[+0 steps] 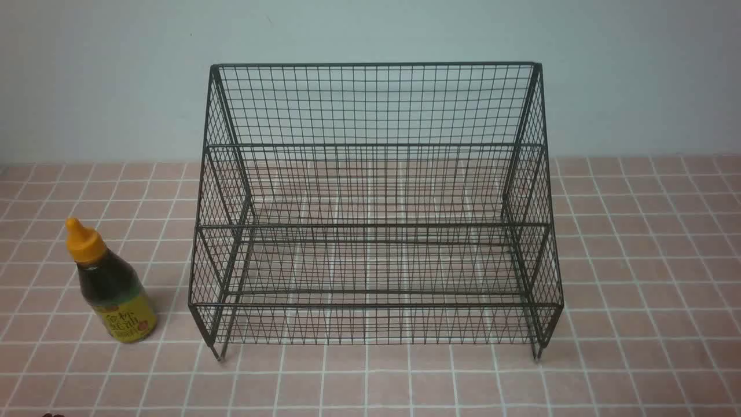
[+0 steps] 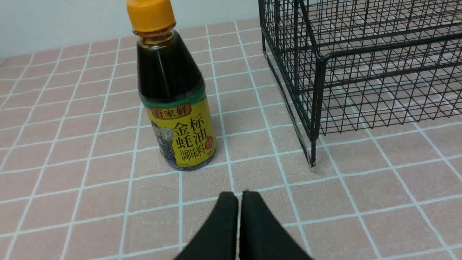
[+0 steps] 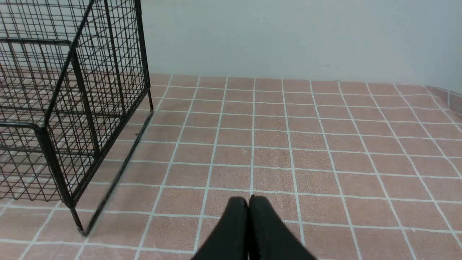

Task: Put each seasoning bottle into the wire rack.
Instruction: Use the left arm to grab the condiment bottle closest to it

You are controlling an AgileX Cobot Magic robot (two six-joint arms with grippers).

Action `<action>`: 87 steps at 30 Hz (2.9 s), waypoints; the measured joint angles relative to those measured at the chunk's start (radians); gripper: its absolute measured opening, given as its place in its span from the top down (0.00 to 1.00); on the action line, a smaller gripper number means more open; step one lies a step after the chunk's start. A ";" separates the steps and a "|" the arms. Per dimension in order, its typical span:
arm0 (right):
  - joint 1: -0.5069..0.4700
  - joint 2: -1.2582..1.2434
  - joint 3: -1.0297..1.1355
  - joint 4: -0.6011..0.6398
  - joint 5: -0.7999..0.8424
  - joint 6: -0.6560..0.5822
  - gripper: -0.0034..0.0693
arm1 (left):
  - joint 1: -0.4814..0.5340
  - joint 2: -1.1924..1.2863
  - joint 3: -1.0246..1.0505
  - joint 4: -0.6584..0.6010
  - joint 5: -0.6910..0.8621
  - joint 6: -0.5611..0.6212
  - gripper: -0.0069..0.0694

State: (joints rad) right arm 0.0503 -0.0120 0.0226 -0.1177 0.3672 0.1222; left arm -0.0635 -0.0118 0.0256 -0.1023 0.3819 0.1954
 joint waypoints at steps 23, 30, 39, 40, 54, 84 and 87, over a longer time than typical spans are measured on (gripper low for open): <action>0.000 0.000 0.000 0.000 0.000 0.000 0.97 | 0.000 0.000 0.000 0.000 0.000 0.000 0.92; 0.000 0.000 0.000 0.000 0.000 0.000 0.97 | 0.000 0.000 0.000 0.000 0.000 0.001 0.92; 0.000 0.000 0.000 0.000 0.000 0.000 0.97 | 0.000 0.000 0.003 -0.221 -0.243 -0.088 0.92; 0.000 0.000 0.000 0.000 0.000 0.000 0.97 | 0.000 0.000 0.003 -0.251 -0.277 -0.090 0.92; 0.000 0.000 0.000 0.000 0.000 0.000 0.97 | 0.001 0.044 -0.007 -0.316 -0.835 -0.060 0.92; 0.000 0.000 0.000 0.000 0.000 0.000 0.97 | 0.001 1.156 -0.497 -0.215 -0.810 -0.028 0.40; 0.000 0.000 0.000 0.000 0.000 0.000 0.97 | 0.001 1.226 -0.497 -0.247 -0.836 0.004 0.30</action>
State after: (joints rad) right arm 0.0503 -0.0120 0.0226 -0.1177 0.3672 0.1222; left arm -0.0628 1.2146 -0.4712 -0.3495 -0.4537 0.1994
